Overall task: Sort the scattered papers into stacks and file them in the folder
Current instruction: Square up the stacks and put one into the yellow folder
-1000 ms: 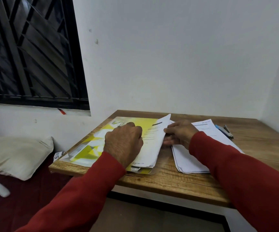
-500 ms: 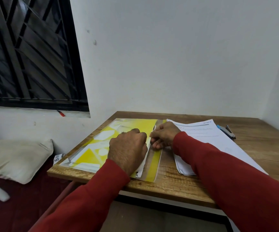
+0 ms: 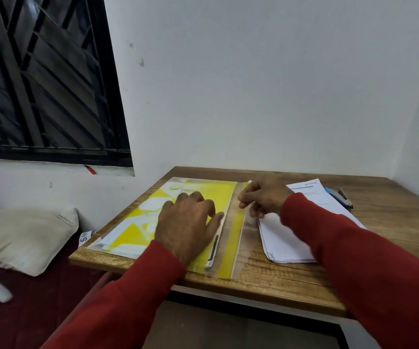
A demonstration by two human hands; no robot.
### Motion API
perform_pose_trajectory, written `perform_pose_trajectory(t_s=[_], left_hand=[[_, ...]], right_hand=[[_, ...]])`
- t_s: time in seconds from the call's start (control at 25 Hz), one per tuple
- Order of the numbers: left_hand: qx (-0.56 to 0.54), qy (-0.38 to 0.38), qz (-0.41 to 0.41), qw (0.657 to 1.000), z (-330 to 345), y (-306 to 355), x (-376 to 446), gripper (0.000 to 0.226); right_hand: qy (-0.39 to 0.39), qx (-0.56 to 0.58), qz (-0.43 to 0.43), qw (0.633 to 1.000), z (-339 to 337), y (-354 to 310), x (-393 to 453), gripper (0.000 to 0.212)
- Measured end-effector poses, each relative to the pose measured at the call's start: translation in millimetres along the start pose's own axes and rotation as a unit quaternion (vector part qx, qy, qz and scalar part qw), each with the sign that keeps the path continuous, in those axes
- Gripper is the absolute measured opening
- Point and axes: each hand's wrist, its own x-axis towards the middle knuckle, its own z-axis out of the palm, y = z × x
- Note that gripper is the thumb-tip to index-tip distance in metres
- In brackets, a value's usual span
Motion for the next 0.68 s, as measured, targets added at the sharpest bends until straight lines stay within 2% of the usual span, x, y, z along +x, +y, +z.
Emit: perform_pose_trajectory(t_s=[0.08,0.16,0.24,0.32,0.4,0.52,0.68], left_hand=[[-0.001,0.009,0.019,1.0,2.8,-26.6,-1.9,0.045],[0.021,-0.058,0.019,0.998,8.8,-53.3,-7.1,0.055],[0.022,-0.117,0.013,0.993,17.9,-70.2,-14.0,0.063],[0.009,-0.15,0.005,0.989,25.1,-75.2,-18.7,0.07],[-0.025,-0.164,-0.012,0.986,29.1,-74.7,-19.2,0.077],[-0.08,-0.174,-0.047,0.98,33.4,-77.3,-17.5,0.079],[-0.092,-0.164,-0.053,0.981,36.7,-75.4,-18.7,0.078]], right_hand=[[0.047,-0.062,-0.015,0.997,-32.6,6.1,-9.3,0.006],[0.107,-0.142,-0.022,0.984,-73.6,17.2,-20.9,0.007],[0.177,-0.234,-0.012,0.956,-111.8,30.6,-29.8,0.008],[0.217,-0.32,0.04,0.921,-137.9,47.9,-34.1,0.02],[0.21,-0.363,0.073,0.905,-150.0,64.6,-33.6,0.033],[0.152,-0.407,0.104,0.895,-152.3,80.0,-32.5,0.051],[0.153,-0.384,0.117,0.903,-159.6,83.8,-31.0,0.047]])
